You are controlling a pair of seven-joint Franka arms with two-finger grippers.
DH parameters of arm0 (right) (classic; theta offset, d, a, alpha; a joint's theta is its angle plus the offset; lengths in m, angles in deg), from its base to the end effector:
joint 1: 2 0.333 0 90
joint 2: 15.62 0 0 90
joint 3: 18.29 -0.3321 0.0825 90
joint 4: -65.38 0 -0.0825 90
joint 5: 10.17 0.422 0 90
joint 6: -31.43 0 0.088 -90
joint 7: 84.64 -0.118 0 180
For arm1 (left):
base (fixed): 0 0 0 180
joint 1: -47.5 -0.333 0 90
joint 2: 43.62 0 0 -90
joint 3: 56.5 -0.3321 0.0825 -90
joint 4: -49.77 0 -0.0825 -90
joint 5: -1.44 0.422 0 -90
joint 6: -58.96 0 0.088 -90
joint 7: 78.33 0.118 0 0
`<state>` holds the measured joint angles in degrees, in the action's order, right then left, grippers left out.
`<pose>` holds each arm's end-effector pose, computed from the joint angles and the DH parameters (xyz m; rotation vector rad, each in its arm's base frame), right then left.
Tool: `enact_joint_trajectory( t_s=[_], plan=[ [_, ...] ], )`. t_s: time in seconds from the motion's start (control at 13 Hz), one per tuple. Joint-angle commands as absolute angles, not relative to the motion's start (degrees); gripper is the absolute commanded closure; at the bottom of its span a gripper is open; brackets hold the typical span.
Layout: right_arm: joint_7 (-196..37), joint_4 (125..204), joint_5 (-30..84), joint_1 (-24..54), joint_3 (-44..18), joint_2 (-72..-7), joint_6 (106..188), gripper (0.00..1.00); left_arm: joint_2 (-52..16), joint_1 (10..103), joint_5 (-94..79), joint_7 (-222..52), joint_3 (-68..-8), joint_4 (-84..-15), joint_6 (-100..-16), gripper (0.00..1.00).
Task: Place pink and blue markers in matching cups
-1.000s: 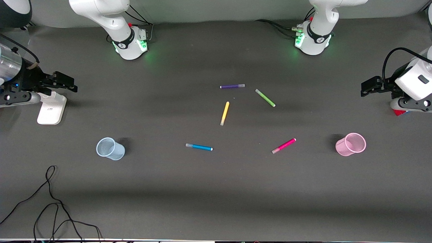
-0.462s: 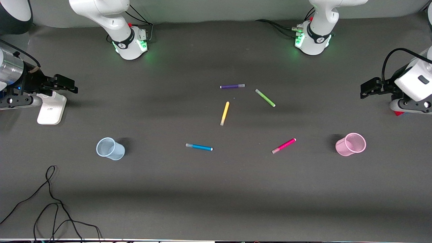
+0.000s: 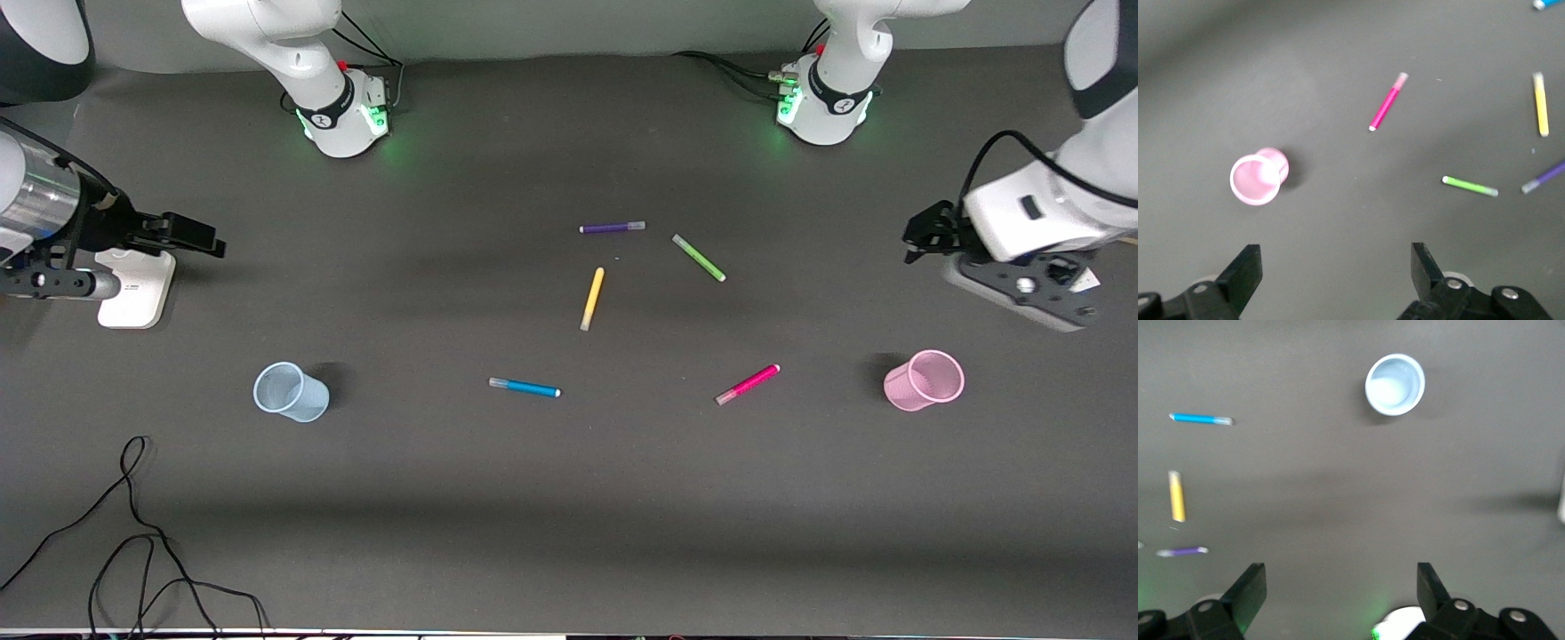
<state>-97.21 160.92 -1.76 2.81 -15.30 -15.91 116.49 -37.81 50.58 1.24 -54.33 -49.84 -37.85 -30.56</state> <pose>0.5760 0.0367 0.5729 -2.9905 0.2831 0.3087 0.6130 -0.1022 0.5888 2.9824 -0.9040 -0.1015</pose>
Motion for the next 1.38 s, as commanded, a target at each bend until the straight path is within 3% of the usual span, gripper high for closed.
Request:
enact_joint_trajectory(
  t_s=[0.0,0.46,0.85,1.31],
  plan=[
    [-111.75,158.19,0.20,6.60,-15.30,-20.09,115.10,0.00,-35.28,50.75,0.39,-47.14,-48.51,-35.13,-30.43,0.01],
    [-141.38,157.13,5.12,14.52,-15.30,-31.69,125.19,0.00,-32.64,50.75,-1.55,-45.02,-47.01,-32.76,-30.60,0.00],
    [-163.43,157.48,6.44,20.13,-15.30,-41.79,137.48,0.00,-32.02,53.03,0.74,-45.99,-46.65,-35.74,-34.99,0.00],
    [-195.16,157.49,6.19,26.28,-15.21,-53.57,155.94,0.01,-31.93,54.08,2.84,-46.78,-46.57,-49.25,-49.12,0.00]
  ],
)
